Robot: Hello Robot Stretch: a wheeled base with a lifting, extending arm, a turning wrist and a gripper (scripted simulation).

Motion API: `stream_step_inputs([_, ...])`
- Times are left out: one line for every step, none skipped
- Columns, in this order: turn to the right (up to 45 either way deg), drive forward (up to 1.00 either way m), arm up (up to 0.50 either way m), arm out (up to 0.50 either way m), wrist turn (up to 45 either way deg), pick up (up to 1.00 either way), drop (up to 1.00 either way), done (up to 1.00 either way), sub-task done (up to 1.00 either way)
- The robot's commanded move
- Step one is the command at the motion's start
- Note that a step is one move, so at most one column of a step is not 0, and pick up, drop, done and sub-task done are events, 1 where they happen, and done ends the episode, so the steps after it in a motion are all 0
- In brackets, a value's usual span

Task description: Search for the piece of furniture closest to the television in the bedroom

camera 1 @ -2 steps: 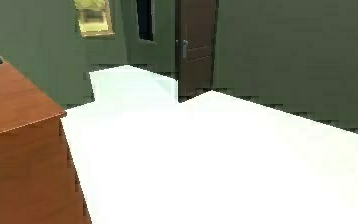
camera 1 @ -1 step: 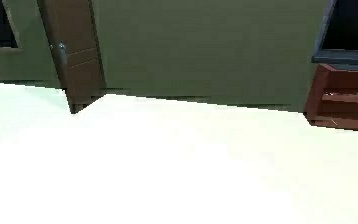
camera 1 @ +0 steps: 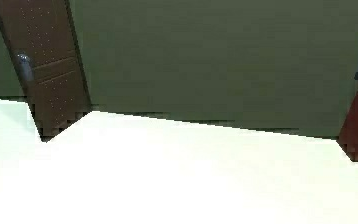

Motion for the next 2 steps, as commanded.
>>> stream_step_inputs([45.0,0.0,0.0,0.0,0.0,0.0,0.0,0.0,0.0])
stream_step_inputs([15.0,0.0,0.0,0.0,0.0,0.0,0.0,0.0,0.0])
